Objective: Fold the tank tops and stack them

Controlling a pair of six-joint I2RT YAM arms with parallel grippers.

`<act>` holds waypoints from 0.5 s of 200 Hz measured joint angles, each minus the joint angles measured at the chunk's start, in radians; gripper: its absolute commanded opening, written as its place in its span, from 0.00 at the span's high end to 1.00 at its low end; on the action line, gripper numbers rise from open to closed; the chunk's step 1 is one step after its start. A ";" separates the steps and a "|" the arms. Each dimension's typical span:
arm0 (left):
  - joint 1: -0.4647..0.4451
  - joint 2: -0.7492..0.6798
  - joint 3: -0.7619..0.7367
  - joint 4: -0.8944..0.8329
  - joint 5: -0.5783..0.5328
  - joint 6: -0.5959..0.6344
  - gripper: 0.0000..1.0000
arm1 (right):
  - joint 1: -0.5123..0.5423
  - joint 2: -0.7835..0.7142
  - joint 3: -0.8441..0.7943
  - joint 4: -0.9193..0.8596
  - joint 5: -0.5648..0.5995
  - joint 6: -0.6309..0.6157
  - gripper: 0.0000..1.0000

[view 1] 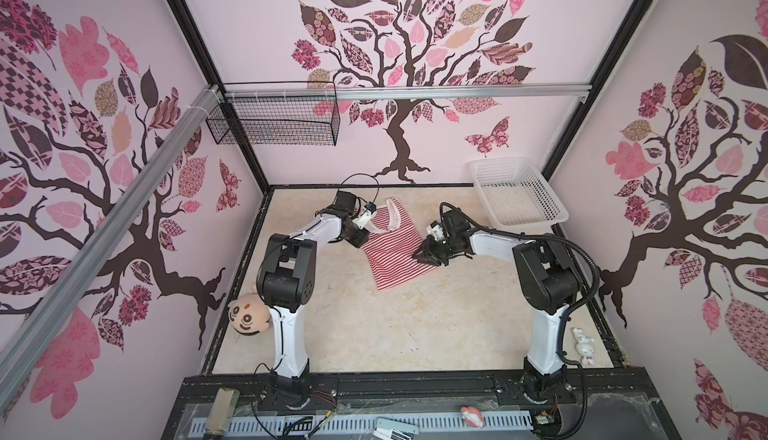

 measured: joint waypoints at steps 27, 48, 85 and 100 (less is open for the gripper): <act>-0.024 -0.126 -0.072 -0.052 0.031 0.013 0.60 | 0.000 0.000 -0.012 -0.003 0.003 -0.005 0.66; -0.095 -0.184 -0.098 -0.059 0.018 0.044 0.59 | 0.000 0.000 -0.011 -0.003 0.004 -0.007 0.66; -0.184 -0.172 -0.161 -0.073 -0.011 0.082 0.59 | -0.010 0.000 -0.001 -0.002 0.003 -0.007 0.66; -0.176 -0.146 -0.167 -0.079 -0.031 0.089 0.59 | -0.014 0.000 0.007 -0.001 0.003 -0.007 0.66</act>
